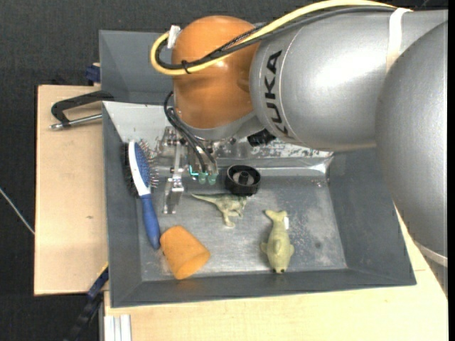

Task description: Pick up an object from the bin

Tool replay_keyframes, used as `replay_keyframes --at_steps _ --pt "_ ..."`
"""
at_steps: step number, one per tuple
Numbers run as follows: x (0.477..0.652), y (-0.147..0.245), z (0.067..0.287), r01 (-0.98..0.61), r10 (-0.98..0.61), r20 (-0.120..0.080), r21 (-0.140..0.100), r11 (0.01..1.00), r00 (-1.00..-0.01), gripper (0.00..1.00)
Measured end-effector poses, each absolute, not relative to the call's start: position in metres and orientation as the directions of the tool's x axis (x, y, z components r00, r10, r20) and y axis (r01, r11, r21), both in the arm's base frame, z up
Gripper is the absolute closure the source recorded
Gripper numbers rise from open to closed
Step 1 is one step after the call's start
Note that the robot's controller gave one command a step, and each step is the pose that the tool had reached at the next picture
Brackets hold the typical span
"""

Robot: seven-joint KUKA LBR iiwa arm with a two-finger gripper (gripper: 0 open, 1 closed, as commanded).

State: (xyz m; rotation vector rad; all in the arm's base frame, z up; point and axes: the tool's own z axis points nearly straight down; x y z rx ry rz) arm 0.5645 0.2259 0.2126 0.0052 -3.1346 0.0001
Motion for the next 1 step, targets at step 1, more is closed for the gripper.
replay_keyframes --at_steps 1 --pt "0.5189 0.2205 0.0958 -0.221 -0.221 -0.025 0.002 0.975 -0.975 0.00"
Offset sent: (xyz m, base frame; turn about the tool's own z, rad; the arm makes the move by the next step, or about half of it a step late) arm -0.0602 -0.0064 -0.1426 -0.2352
